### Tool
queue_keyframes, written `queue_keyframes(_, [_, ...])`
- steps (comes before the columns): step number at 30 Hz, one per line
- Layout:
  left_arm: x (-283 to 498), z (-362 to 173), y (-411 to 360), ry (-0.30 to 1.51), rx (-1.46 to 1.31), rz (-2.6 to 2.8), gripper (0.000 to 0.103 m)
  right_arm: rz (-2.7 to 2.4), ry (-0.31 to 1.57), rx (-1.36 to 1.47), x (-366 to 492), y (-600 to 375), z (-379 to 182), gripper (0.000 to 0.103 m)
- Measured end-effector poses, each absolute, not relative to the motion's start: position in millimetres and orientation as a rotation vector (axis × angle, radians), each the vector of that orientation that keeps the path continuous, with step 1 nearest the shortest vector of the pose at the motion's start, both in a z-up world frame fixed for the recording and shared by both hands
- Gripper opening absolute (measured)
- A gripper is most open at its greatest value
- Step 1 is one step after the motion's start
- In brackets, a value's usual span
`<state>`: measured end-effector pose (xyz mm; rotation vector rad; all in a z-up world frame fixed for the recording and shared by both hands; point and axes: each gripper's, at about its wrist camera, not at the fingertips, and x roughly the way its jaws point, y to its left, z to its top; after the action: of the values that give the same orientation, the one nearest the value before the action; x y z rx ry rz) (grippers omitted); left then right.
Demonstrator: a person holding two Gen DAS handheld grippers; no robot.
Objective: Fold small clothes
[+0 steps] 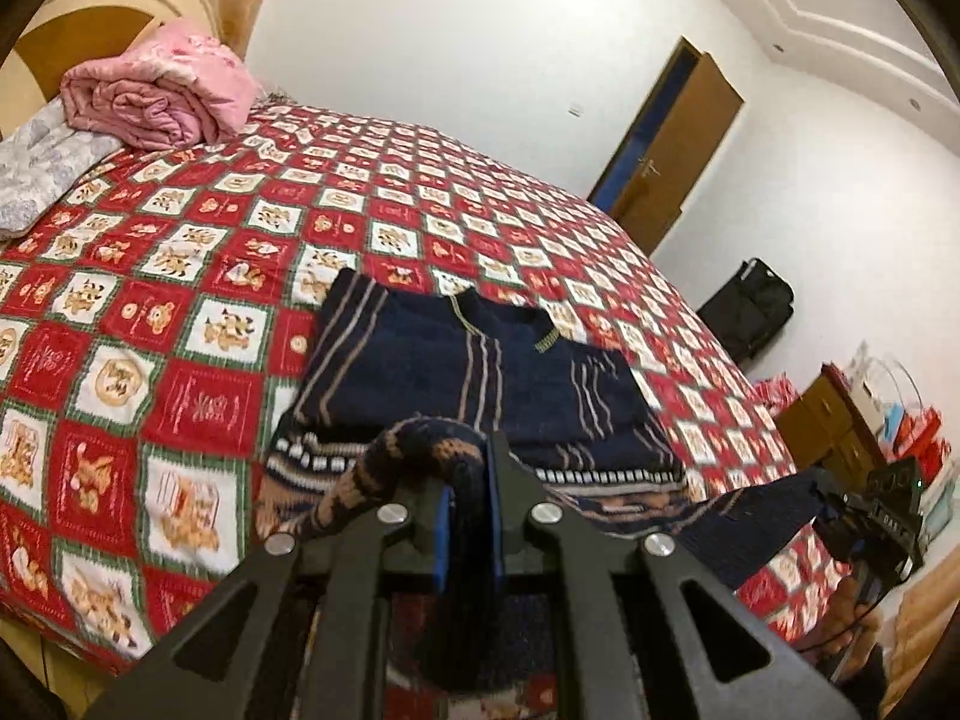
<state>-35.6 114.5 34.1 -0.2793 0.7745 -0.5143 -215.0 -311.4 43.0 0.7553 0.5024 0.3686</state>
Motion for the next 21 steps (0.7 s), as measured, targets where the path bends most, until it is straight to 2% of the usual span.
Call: queue_keyframes(21, [116.6,21.9,108.6,0.884,-0.436,-0.372,0.011,0.312,0.543,0.772,-40.9,-346.8,51.2,0.013])
